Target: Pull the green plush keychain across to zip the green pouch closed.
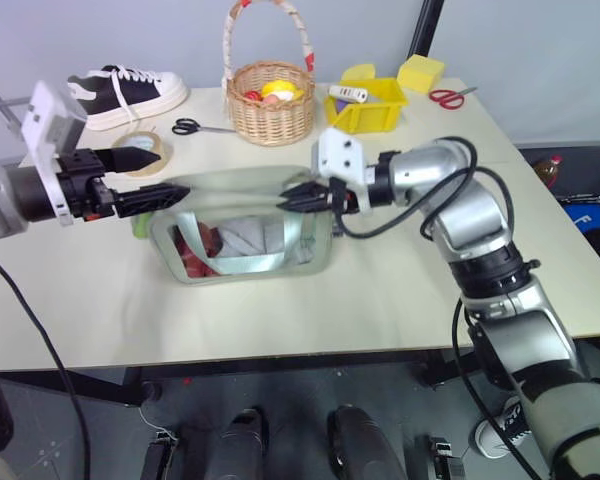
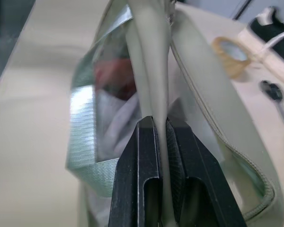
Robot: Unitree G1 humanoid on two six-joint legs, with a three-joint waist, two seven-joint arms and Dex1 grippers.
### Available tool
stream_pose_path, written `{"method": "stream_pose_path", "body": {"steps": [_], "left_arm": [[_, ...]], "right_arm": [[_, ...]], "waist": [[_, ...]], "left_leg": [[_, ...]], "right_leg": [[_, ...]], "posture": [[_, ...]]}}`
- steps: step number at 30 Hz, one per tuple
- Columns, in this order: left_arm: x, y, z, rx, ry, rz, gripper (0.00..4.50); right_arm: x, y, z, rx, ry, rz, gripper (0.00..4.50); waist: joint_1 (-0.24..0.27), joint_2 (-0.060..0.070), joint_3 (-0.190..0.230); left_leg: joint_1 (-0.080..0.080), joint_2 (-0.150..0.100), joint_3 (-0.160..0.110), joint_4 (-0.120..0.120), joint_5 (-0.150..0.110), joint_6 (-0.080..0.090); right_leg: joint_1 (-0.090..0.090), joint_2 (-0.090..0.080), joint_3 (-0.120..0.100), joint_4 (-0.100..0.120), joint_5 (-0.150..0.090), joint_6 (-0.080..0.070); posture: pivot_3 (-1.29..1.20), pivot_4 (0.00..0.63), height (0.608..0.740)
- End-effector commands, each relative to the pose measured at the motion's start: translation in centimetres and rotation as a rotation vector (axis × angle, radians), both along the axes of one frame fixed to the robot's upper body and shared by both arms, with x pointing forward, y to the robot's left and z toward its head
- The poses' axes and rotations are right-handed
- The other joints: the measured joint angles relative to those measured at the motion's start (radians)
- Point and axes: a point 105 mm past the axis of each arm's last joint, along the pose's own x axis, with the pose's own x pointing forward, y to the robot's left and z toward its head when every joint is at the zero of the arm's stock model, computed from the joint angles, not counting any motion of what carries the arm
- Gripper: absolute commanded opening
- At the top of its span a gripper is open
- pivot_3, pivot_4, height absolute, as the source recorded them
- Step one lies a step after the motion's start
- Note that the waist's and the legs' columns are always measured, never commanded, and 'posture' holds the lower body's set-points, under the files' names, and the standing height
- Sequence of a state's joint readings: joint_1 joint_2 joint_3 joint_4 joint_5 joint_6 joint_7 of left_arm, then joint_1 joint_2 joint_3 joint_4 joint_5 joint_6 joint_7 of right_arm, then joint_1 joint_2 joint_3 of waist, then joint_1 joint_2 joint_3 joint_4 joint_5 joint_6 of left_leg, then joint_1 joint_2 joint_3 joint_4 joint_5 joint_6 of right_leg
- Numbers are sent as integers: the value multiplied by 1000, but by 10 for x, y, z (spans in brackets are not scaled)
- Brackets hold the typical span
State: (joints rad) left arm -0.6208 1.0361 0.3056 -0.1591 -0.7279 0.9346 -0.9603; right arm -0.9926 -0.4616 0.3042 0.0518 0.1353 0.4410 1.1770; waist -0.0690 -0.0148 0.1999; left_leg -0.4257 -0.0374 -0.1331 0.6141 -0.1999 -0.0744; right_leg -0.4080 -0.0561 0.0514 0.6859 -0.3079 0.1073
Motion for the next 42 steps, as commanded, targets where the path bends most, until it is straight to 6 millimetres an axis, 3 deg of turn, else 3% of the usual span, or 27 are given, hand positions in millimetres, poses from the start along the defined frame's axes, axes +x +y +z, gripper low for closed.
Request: {"method": "stream_pose_path", "body": {"steps": [1, 8, 12, 15, 20, 29, 35, 36, 42], "left_arm": [[-5, 2, 13, -5, -54, 5, 4500], [-3, 6, 14, 1, -53, 7, 4500], [0, 27, 20, 38, -66, 69, 4500], [0, 60, 28, 61, -70, 169, 4500], [-3, 96, 26, 83, -47, 267, 4500], [-13, 113, -1, 95, 39, 315, 4500], [-13, 106, -23, 82, 75, 314, 4500], [-12, 104, -26, 79, 79, 314, 4500], [9, 96, -47, 15, 69, 359, 4500]], "right_arm": [[-14, 0, 4, -25, 6, 22, 95], [-25, 2, 6, -11, 78, 9, 95], [-23, -3, 15, 16, 71, -31, 1501], [-22, -18, 32, 41, 60, -53, 2966], [-25, -31, 43, 42, 49, -49, 2966], [-18, -31, 13, 8, 76, -49, 2966], [-19, -29, 0, -9, 83, -20, 224], [-19, -29, -1, -13, 85, -14, 41], [-23, -29, -5, -39, 71, 14, 41]], "waist": [[0, 0, 0], [-1, 0, 0], [-1, 0, 0], [0, 0, 0], [0, 0, 0], [-1, 0, 0], [1, 0, 0], [2, 0, 0], [2, 0, 0]], "left_leg": [[0, 0, 0, 0, 0, 0], [1, 0, 0, 0, 0, 0], [0, 0, 0, 0, 0, 0], [0, 0, 0, 0, 0, 0], [0, 0, 0, -1, 0, 0], [0, 1, 1, -1, 0, 0], [0, 2, 1, -1, 0, 0], [0, 2, 1, -1, 0, 0], [1, 2, 0, 0, 0, 0]], "right_leg": [[0, 0, 0, 0, 0, 0], [0, 0, 0, 1, 0, 0], [0, 0, 0, 1, 0, 0], [0, 0, 0, 1, 0, 0], [0, 0, 0, 0, 0, 0], [0, 0, 0, 0, 0, 0], [0, -1, 0, 0, 0, 0], [0, -1, 0, 0, 0, 0], [0, -1, 0, 1, 0, 0]], "posture": [[0, 150, 740], [0, 150, 740], [0, 150, 740], [0, 150, 740], [0, 150, 740], [0, 150, 740], [0, 150, 740], [0, 150, 740], [0, 150, 740]]}}
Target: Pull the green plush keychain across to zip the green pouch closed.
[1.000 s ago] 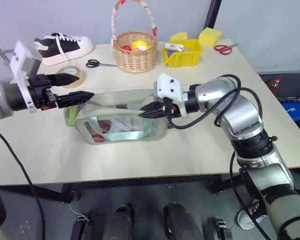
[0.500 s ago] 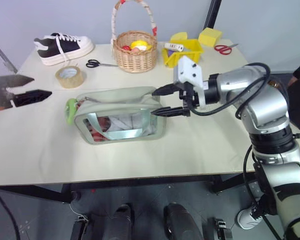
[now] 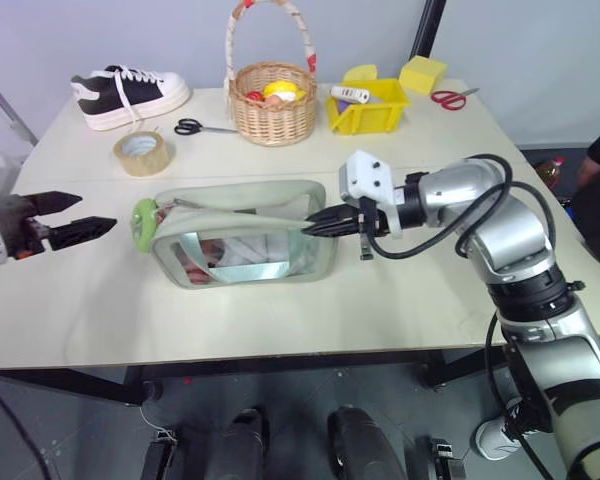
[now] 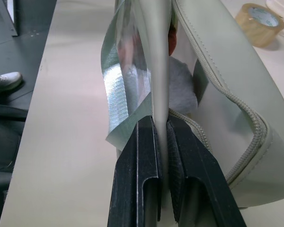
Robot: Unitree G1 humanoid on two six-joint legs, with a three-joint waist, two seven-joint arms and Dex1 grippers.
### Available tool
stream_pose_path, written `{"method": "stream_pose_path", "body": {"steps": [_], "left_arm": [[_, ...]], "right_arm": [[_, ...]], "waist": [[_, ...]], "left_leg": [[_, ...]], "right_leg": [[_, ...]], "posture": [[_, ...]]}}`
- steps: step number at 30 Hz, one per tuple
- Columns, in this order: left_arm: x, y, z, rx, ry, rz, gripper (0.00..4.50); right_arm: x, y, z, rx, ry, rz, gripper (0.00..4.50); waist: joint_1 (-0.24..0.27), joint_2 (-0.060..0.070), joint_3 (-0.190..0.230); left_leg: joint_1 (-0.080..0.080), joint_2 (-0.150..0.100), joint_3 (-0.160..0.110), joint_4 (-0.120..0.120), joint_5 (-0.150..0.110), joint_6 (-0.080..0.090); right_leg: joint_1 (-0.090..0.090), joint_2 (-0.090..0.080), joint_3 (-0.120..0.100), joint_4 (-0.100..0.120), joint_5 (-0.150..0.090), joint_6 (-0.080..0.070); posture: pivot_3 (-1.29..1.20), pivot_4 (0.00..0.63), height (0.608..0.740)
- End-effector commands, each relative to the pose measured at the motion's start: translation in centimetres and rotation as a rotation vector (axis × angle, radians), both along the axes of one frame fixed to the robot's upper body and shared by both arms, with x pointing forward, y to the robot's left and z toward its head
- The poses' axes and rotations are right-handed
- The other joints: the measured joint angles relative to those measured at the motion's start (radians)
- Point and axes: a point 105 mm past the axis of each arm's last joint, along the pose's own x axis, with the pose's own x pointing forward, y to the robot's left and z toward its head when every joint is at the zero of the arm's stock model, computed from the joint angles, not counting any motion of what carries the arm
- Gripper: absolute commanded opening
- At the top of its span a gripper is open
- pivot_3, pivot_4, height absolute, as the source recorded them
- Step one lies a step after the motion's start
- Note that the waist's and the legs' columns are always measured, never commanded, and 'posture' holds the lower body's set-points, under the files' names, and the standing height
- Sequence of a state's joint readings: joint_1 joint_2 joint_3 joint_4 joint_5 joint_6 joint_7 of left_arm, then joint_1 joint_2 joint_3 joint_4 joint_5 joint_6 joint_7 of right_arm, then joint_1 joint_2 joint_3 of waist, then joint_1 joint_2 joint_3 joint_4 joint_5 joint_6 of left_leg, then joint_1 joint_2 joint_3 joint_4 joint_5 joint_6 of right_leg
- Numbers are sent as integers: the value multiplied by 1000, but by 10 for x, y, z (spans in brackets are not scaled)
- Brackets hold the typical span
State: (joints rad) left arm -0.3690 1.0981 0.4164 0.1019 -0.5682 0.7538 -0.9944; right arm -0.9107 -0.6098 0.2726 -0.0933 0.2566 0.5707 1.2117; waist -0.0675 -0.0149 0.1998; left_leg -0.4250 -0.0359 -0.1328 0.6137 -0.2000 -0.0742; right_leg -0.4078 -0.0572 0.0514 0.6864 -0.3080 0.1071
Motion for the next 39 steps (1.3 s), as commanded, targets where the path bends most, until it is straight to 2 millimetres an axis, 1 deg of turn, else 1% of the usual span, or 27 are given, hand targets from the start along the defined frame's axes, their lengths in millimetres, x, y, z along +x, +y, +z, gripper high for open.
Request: {"method": "stream_pose_path", "body": {"steps": [1, 4, 8, 9, 10, 11, 13, 14, 17, 18, 21, 22, 24, 26, 27, 29, 31, 33, 36, 39], "left_arm": [[9, -4, 2, -3, -48, 23, 4500], [14, -14, -3, -49, -40, 1, 4500], [16, -24, -10, -34, -23, -34, 4500], [16, -25, -9, -50, -21, -39, 4254], [17, -27, -9, -64, -20, -45, 3955], [17, -29, -9, -68, -17, -53, 3558], [18, -32, -13, -53, -5, -68, 2585], [17, -32, -15, -47, 3, -73, 2177], [17, -34, -14, -50, 3, -78, 524], [18, -34, -13, -51, 2, -79, 42], [19, -35, -6, -43, -25, -87, 42], [20, -35, 0, -37, -44, -86, 42], [24, -35, 20, -48, -95, -84, 42], [23, -51, 43, -45, -138, -156, 42], [21, -63, 53, -40, -151, -212, 42], [18, -80, 63, -26, -159, -288, 42], [17, -92, 63, 6, -144, -337, 42], [15, -101, 57, 50, -118, -389, 42], [19, -106, 46, 134, -97, -414, 42], [28, -109, 41, 199, -110, -403, 42]], "right_arm": [[-7, 4, 2, -14, -32, 40, 41], [-6, 4, 2, -12, -35, 36, 41], [-4, 3, 3, -12, -42, 25, 41], [-4, 4, 3, -10, -43, 23, 4], [-4, 4, 4, -9, -45, 23, 0], [-4, 4, 4, -9, -46, 21, 0], [-3, 5, 4, -7, -48, 18, 0], [-2, 5, 4, -6, -49, 16, 0], [-2, 7, 6, -2, -55, 14, 0], [-2, 7, 7, 1, -56, 13, 0], [0, 7, 7, 6, -61, 5, 0], [1, 7, 8, 7, -64, 1, 0], [3, 7, 8, 9, -68, -8, 0], [4, 7, 7, 10, -69, -11, 0], [4, 7, 8, 12, -70, -10, 0], [4, 8, 8, 16, -70, -9, 0], [5, 10, 8, 19, -72, -7, 0], [5, 11, 8, 22, -75, -7, 0], [5, 11, 9, 28, -85, -14, 0], [6, 11, 10, 35, -92, -25, 0]], "waist": [[-1, 0, 0], [-1, 0, 0], [-1, 0, 0], [-1, 0, 0], [0, 0, 0], [0, 0, 0], [0, -1, 0], [-1, 0, 0], [-1, -1, 0], [-1, -1, 0], [-1, -1, 0], [0, -1, 0], [0, -1, 0], [0, -2, -1], [0, -2, -1], [-2, -2, -1], [-4, -1, -1], [-6, -1, -1], [-5, -1, -1], [-3, -1, -1]], "left_leg": [[0, 0, 0, 0, 0, 0], [0, 0, 0, 0, 0, 0], [0, 0, 0, 0, 0, 0], [0, 0, 0, 0, 0, 0], [0, 0, 0, 0, 0, 0], [0, 0, 0, 0, 0, 0], [0, 0, 0, 0, 0, 0], [0, 0, 0, 0, 0, 0], [0, 0, 0, 0, 0, 0], [0, 0, 0, 0, 0, 0], [0, 0, 0, 0, 0, 0], [0, 0, 0, 0, 0, 0], [0, -1, 0, 0, 0, 0], [0, -1, -1, 1, 0, 0], [0, -2, -1, 1, 0, 0], [0, -2, -1, 1, 0, 0], [0, -2, 0, 0, 0, 0], [1, -1, 1, -1, 0, 0], [1, -1, 0, 0, 0, 0], [1, -1, 0, 0, 0, 0]], "right_leg": [[0, 0, 0, 0, 0, 0], [0, 1, 0, 0, 0, 0], [0, 0, 0, 0, 0, 0], [0, 0, 0, 0, 0, 0], [0, 0, 0, 0, 0, 0], [0, 0, 0, 0, 0, 0], [0, 0, 0, 0, 0, 0], [0, 0, 0, 0, 0, 0], [0, 0, 0, 0, 0, 0], [0, 0, 0, 0, 0, 0], [0, 0, 0, 0, 0, 0], [0, 0, 0, 0, 0, 0], [0, 0, 0, 0, 0, 0], [0, 1, -1, 0, 0, 0], [0, 1, -1, 0, 0, 0], [1, 1, -1, 0, 0, 0], [1, 1, 0, 0, 0, 0], [1, 1, 0, 0, 0, 0], [0, 3, 0, 1, 0, 0], [0, 3, 0, 1, 0, 0]], "posture": [[0, 150, 740], [0, 150, 740], [0, 150, 740], [0, 150, 740], [0, 150, 740], [0, 150, 740], [0, 150, 740], [0, 150, 740], [0, 150, 740], [0, 150, 740], [0, 150, 740], [0, 150, 740], [0, 150, 740], [0, 150, 740], [0, 150, 740], [0, 150, 740], [0, 150, 740], [0, 150, 740], [0, 150, 740], [0, 150, 740]]}}
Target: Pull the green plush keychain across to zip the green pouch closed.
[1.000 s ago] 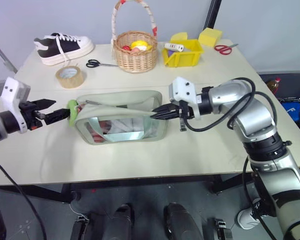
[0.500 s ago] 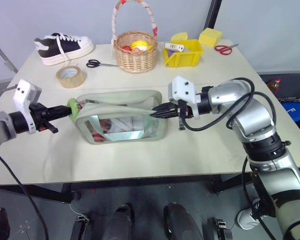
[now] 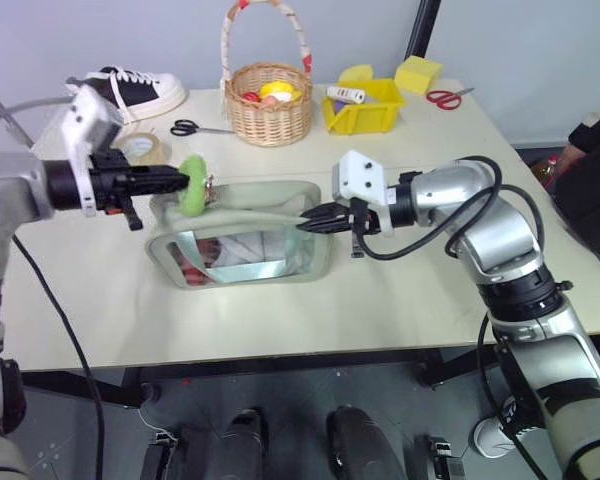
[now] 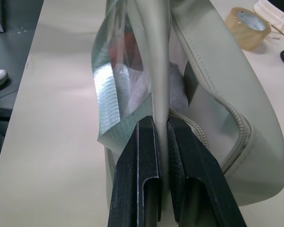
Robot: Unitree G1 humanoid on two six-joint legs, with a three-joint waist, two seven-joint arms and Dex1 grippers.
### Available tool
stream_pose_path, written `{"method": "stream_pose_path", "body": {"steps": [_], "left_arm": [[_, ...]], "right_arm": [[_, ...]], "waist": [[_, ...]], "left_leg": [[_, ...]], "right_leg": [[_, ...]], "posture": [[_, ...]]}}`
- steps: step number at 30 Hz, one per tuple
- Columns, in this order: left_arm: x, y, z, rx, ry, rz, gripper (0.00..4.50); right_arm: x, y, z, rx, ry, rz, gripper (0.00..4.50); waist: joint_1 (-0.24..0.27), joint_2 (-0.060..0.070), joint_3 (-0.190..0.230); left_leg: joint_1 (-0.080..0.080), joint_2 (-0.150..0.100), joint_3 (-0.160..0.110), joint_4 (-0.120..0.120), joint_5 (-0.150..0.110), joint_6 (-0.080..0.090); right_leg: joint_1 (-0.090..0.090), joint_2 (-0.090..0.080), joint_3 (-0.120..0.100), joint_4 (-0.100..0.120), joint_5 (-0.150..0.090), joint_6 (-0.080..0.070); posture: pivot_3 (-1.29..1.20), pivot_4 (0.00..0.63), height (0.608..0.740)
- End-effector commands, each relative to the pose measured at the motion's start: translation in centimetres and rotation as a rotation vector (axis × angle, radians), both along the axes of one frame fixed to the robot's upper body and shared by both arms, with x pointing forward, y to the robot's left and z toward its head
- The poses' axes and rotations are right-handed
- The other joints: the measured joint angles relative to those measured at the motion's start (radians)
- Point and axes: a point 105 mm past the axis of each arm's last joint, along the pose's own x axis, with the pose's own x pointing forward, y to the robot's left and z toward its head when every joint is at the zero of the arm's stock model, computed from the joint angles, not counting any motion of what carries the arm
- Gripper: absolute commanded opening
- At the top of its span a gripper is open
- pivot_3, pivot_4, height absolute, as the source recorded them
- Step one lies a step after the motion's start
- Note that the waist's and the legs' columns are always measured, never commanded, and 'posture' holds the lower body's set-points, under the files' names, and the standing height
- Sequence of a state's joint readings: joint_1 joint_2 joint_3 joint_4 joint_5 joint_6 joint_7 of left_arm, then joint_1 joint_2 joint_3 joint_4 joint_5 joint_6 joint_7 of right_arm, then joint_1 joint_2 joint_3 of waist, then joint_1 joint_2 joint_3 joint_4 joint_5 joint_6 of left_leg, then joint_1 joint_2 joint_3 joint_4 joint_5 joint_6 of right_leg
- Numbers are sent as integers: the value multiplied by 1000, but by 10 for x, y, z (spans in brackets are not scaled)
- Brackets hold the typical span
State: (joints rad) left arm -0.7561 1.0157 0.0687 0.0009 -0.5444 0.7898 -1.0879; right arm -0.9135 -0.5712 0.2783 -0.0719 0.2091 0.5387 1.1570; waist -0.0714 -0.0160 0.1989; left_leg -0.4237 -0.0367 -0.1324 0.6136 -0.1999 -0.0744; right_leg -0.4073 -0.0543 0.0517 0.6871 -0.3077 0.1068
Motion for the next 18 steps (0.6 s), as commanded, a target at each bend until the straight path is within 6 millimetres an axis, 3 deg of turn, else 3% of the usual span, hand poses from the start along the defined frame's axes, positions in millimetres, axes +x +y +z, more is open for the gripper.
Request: {"method": "stream_pose_path", "body": {"steps": [1, 4, 5, 7, 12, 18], "left_arm": [[5, -3, 7, 76, -70, -7, 42], [3, -10, 11, 61, -81, -51, 42], [3, -12, 14, 50, -86, -53, 329], [4, -11, 21, 32, -96, -46, 960], [1, 5, 44, 22, -102, -9, 3505], [-28, 32, 47, 96, -32, 10, 3505]], "right_arm": [[-3, 5, 10, 19, -43, 12, 0], [-2, 5, 9, 22, -44, 6, 0], [-2, 5, 9, 23, -44, 3, 0], [-1, 5, 9, 24, -44, 0, 0], [0, 5, 8, 27, -43, -1, 0], [2, 6, 8, 33, -41, 6, 0]], "waist": [[1, 0, 0], [2, 0, 0], [2, 0, 0], [1, 0, 0], [-1, 0, 0], [-3, 0, 0]], "left_leg": [[0, 0, 0, 0, 0, 0], [0, 0, 0, 0, 0, 0], [0, 0, 0, 0, 0, 0], [0, 0, 0, 0, 0, 0], [-1, 0, 0, 0, 0, 0], [-1, 0, 0, 0, 0, 0]], "right_leg": [[0, 0, 0, 0, 0, 0], [0, 0, 0, 0, 0, 0], [0, 0, 0, 0, 0, 0], [0, 0, 0, 0, 0, 0], [0, 0, 0, 0, 0, 0], [-1, 1, 0, 0, 0, 0]], "posture": [[0, 150, 740], [0, 150, 740], [0, 150, 740], [0, 150, 740], [0, 150, 740], [0, 150, 740]]}}
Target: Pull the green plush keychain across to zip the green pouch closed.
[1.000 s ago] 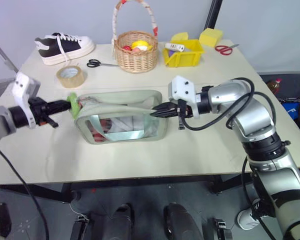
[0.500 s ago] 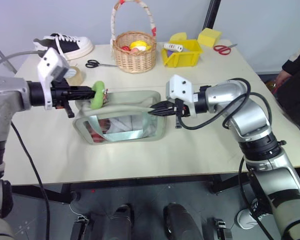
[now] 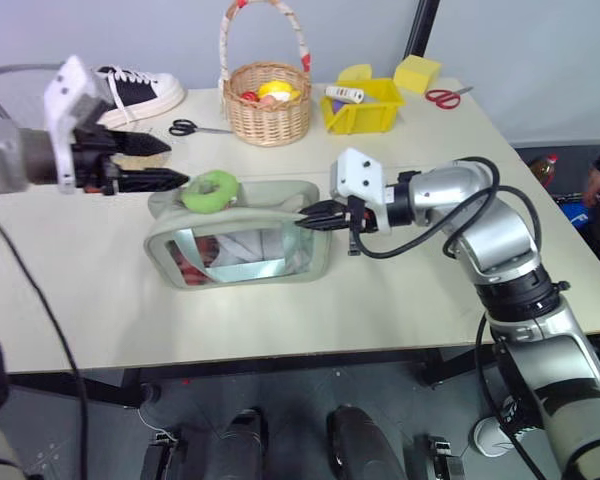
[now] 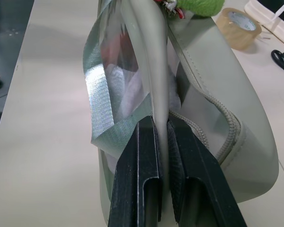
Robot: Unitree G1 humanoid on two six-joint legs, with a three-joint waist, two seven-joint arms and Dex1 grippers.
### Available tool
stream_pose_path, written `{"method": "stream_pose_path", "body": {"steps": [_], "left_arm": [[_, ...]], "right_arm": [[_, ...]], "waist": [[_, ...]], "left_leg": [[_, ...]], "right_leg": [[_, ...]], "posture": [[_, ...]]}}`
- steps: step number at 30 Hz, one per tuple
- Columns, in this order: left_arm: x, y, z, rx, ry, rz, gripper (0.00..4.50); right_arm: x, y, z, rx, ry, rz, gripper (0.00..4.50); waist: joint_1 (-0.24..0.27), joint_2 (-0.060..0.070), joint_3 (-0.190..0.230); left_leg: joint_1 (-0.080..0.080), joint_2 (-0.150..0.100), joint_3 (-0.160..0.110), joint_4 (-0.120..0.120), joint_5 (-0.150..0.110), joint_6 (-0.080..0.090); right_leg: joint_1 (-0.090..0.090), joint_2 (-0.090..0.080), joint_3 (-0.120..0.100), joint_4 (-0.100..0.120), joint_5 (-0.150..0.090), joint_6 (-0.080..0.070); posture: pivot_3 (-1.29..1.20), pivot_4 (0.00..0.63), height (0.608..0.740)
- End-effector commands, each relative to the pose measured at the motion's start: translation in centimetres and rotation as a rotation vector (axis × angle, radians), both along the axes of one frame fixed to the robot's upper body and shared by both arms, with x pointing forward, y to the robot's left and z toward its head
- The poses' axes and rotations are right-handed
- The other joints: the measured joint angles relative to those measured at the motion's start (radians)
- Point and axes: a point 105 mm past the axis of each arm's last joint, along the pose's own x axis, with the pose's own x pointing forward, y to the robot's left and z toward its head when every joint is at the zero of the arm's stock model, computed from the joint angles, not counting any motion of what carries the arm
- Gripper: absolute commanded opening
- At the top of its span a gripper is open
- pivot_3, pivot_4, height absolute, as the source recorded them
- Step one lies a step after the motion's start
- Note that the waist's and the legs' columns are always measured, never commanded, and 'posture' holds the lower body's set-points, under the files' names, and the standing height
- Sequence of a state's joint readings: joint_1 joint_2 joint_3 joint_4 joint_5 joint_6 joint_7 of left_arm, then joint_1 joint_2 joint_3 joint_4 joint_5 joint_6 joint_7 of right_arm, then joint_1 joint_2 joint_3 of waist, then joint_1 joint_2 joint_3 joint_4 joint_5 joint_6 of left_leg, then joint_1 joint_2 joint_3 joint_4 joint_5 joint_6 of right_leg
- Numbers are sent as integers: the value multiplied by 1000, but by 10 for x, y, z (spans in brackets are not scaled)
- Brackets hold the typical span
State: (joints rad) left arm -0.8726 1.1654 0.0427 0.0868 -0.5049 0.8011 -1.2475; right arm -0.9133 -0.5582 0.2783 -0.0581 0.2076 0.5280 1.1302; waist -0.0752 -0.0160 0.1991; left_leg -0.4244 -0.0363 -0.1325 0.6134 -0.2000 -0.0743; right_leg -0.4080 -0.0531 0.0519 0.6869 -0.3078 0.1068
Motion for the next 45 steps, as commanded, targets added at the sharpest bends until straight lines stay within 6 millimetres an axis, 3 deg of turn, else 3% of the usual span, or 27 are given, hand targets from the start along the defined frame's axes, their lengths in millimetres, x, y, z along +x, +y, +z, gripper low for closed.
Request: {"method": "stream_pose_path", "body": {"steps": [1, 9, 12, 15, 20, 25, 29, 31, 34, 38, 41, 45], "left_arm": [[-19, 9, 7, 19, -12, 6, 3505], [-17, 7, -64, 103, 45, 67, 3505], [-12, 8, -73, 117, 36, 83, 3505], [-11, 7, -73, 106, 30, 78, 2678], [-6, 6, -68, 101, 5, 84, 122], [0, 2, -66, 109, -13, 74, 50], [1, -1, -66, 113, -13, 54, 0], [1, -2, -67, 118, -12, 43, 0], [-1, -3, -68, 124, -5, 25, 0], [0, -4, -68, 126, -9, 18, 0], [1, -4, -67, 126, -11, 17, 0], [1, -5, -67, 127, -13, 12, 0]], "right_arm": [[-1, 4, 8, 13, -34, 23, 0], [1, 8, 7, 12, -29, 40, 0], [1, 10, 7, 8, -29, 48, 0], [1, 10, 8, 7, -29, 50, 0], [2, 11, 10, 8, -31, 48, 0], [1, 8, 17, 15, -27, 38, 0], [-11, -4, 32, -7, 2, 72, 1502], [-11, -7, 43, -18, -20, 76, 2543], [-12, -3, 63, -4, -57, 118, 2543], [-3, 33, 98, 154, -92, 119, 2543], [1, 63, 95, 181, -97, 134, 2543], [8, 89, 77, 158, -112, 140, 2543]], "waist": [[2, 0, 0], [4, 0, 0], [6, 0, 0], [5, 0, 0], [6, 0, 0], [6, 0, 0], [10, 0, 0], [9, 0, 0], [7, 0, 0], [2, 0, 0], [4, 0, 0], [7, 0, 0]], "left_leg": [[0, 0, 0, 0, 0, 0], [2, 1, -1, 1, 0, 0], [2, 1, -1, 0, 0, 0], [2, 1, -1, 0, 0, 0], [2, 1, -1, 0, 0, 0], [2, 1, -1, 0, 0, 0], [1, 1, -1, 1, 0, 0], [1, 1, -1, 1, 0, 0], [1, 1, -1, 1, 0, 0], [1, 1, -1, 0, 0, 0], [1, 2, -1, -1, 0, 0], [-1, 1, -1, 0, 0, 0]], "right_leg": [[0, 0, 0, 0, 0, 0], [3, 0, 0, 0, 0, -1], [2, 1, 0, 0, 0, -1], [2, 1, 0, 0, 1, -1], [2, 1, 0, 0, 1, -1], [2, 1, 0, 0, 1, -1], [2, 1, 0, 0, 1, -1], [2, 1, 0, 0, 1, -1], [1, 1, 0, 0, 1, -1], [1, 1, 0, 0, 1, -1], [0, 2, 0, 0, 1, -2], [-1, 1, 0, 0, 1, -2]], "posture": [[0, 150, 740], [0, 150, 740], [0, 150, 740], [0, 150, 740], [0, 150, 740], [0, 150, 740], [0, 150, 740], [0, 150, 740], [0, 150, 740], [0, 150, 740], [0, 150, 740], [0, 150, 740]]}}
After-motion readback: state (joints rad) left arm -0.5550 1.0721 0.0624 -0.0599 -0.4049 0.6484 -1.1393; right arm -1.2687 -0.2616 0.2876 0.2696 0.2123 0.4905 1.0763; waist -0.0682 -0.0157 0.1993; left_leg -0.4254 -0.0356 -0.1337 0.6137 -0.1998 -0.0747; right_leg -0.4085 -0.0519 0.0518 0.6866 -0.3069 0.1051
